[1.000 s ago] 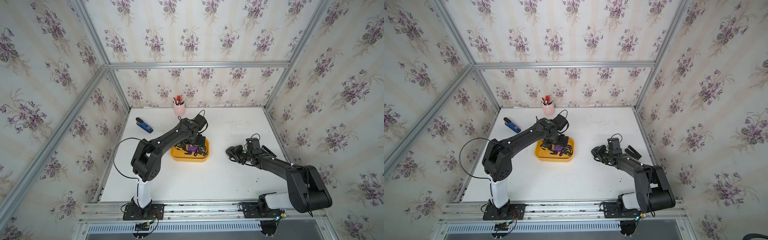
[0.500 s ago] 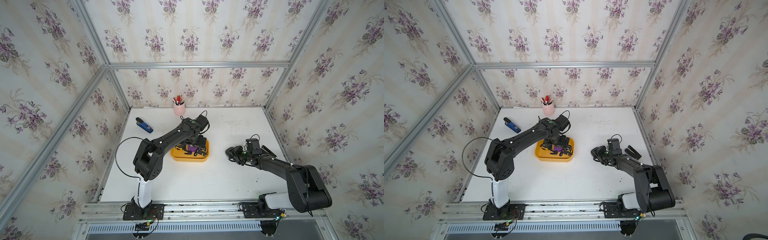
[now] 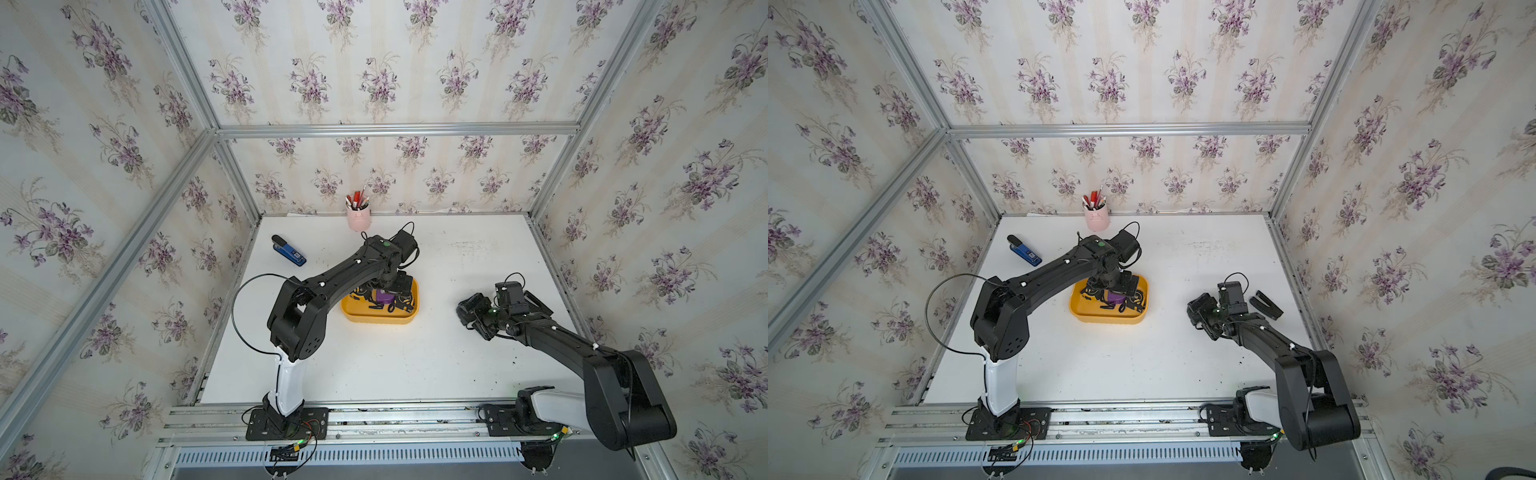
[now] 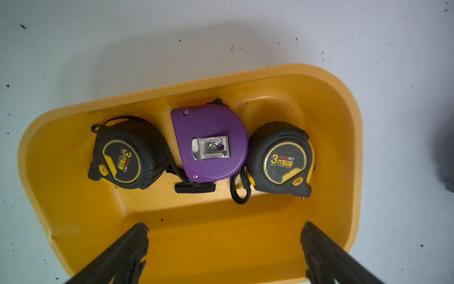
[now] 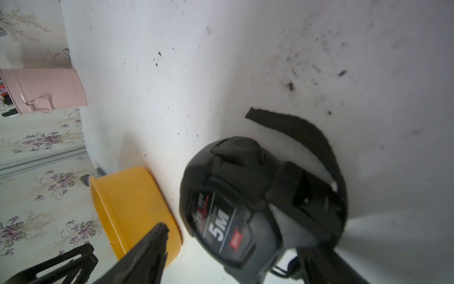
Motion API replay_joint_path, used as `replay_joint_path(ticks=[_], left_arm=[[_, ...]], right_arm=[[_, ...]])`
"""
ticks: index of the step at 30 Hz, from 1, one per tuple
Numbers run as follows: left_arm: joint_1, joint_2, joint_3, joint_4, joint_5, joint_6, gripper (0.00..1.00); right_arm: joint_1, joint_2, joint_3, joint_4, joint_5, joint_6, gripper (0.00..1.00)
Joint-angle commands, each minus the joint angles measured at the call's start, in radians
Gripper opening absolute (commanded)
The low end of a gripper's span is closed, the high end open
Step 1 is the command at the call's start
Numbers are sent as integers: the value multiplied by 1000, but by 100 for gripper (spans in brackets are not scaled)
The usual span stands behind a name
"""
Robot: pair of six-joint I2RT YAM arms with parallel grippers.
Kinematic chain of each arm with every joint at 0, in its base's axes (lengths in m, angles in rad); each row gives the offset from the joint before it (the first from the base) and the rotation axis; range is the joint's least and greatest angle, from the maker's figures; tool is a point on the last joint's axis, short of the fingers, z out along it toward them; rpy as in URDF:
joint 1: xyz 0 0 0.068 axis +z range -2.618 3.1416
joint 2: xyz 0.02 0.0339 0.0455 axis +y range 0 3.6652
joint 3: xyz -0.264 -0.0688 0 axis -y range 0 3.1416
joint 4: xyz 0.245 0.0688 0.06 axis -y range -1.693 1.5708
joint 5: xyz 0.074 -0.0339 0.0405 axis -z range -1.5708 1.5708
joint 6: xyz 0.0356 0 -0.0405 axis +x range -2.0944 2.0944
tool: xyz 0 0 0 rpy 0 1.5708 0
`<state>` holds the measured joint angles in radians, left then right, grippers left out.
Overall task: Take the tape measure out of the storage box
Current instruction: Place the tape measure at the center of the board, then pick up the tape measure from the storage box.
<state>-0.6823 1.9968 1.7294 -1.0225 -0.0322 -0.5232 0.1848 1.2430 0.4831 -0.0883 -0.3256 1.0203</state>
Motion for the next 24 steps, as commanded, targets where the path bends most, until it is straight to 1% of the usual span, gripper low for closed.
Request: replay_joint_path(ticks=[1,5,9,11,13,15,19,22,24], left_arm=[[0,-10,13,-24,33,26,100],[0,-7,25,-48,17,58,100],[4,2,41,-89,-70,95,100],[10,19,56,-121,-131,112,100],[23,32,60,-138,-152,123,100],[44,33,43,-125,-141,132,100],[97,19,-15,-51,-78,154,100],[127,14,-36,-9,-37,206,100],[138,28,-23,-11,-14,254,100]], right_arm=[[2,-72,25,-110,59,-33,89],[1,-167,66,-222,106,-72,92],[1,-225,109,-294,141,-101,93],[1,-246,125,-307,154,-111,93],[2,-259,141,-312,166,-122,93],[2,-267,152,-309,175,-132,93],[2,-278,164,-304,181,-147,93],[1,-293,160,-298,183,-149,93],[2,-300,157,-296,187,-149,93]])
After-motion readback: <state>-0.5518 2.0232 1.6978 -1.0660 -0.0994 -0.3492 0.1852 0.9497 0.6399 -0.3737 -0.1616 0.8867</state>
